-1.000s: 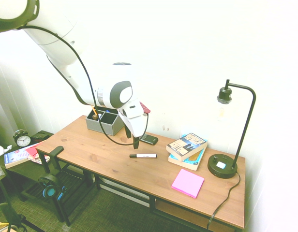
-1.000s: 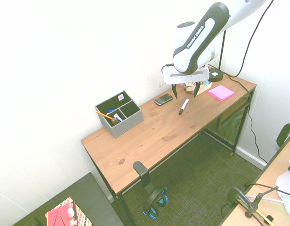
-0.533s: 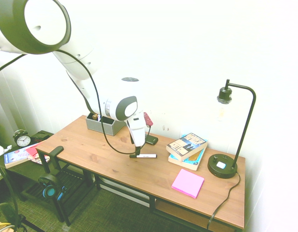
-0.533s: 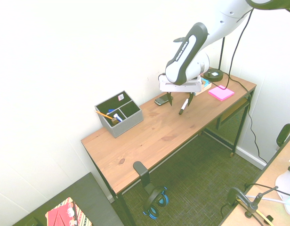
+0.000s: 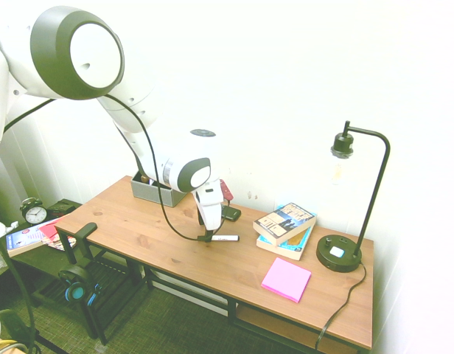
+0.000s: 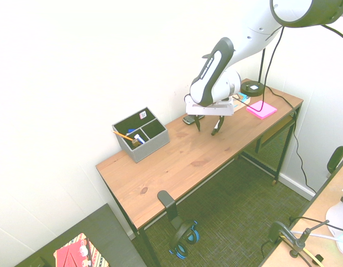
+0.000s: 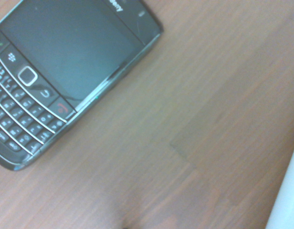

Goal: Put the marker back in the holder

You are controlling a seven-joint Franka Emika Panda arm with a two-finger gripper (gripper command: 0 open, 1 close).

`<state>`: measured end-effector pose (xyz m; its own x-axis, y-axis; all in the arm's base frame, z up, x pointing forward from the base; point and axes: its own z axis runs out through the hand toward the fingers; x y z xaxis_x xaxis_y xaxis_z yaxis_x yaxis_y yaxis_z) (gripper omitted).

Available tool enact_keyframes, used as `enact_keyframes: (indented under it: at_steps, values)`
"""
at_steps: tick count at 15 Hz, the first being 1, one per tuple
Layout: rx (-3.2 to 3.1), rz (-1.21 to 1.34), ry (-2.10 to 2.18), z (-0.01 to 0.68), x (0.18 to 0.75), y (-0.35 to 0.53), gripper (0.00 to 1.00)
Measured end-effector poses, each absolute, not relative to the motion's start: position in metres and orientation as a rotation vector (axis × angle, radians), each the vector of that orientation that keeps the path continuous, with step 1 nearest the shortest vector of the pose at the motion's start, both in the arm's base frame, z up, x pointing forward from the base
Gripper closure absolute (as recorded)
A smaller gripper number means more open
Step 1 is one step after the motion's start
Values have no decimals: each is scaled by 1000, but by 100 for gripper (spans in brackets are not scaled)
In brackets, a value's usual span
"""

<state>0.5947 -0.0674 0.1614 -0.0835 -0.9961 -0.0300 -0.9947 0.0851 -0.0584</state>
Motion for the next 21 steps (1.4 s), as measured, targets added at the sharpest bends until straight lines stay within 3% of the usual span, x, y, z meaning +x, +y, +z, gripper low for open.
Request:
enact_keyframes:
  at_steps: [17,21]
  values:
    - [-2049,-5,2238,163,583,-80,100]
    - [-1988,209,2051,264,583,-34,100]
